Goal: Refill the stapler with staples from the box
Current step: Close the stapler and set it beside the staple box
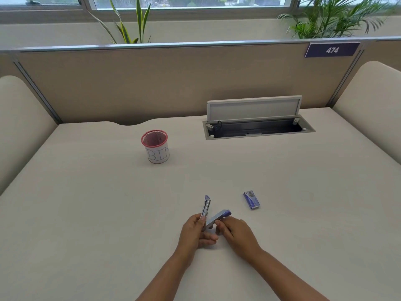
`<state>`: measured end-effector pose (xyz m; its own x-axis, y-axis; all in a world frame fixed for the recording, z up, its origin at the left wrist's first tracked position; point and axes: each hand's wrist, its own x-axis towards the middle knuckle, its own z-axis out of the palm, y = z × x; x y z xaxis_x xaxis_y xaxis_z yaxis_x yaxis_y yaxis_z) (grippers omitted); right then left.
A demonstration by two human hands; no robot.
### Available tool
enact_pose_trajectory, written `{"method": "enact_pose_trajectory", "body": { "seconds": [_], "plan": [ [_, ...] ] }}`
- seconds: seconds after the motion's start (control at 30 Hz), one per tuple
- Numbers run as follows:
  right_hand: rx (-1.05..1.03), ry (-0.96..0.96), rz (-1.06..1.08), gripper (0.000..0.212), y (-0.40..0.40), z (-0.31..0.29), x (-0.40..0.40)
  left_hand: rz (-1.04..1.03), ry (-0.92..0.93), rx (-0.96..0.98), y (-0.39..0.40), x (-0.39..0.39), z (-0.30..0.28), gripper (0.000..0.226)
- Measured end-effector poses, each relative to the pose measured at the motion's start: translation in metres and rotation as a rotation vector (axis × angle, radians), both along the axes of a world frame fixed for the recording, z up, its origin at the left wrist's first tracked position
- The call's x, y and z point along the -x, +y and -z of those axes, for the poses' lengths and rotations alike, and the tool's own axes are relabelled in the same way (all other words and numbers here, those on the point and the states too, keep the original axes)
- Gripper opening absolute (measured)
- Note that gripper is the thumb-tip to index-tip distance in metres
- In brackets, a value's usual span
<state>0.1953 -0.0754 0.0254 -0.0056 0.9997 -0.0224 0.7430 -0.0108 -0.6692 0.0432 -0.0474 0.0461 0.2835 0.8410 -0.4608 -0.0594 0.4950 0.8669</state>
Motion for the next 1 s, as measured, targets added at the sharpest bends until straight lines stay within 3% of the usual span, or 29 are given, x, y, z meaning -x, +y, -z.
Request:
{"method": "enact_pose_trajectory", "body": {
  "seconds": [0.3,1.0],
  "plan": [
    [0.113,0.023,0.012,0.044,0.005,-0.012,0.002,0.002,-0.001,-0.022,0.000,0.000,0.000,0.019],
    [0.108,0.001,0.049,0.043,0.007,-0.013,0.005,0.042,-0.020,-0.036,0.000,0.005,0.003,0.021]
  ]
}}
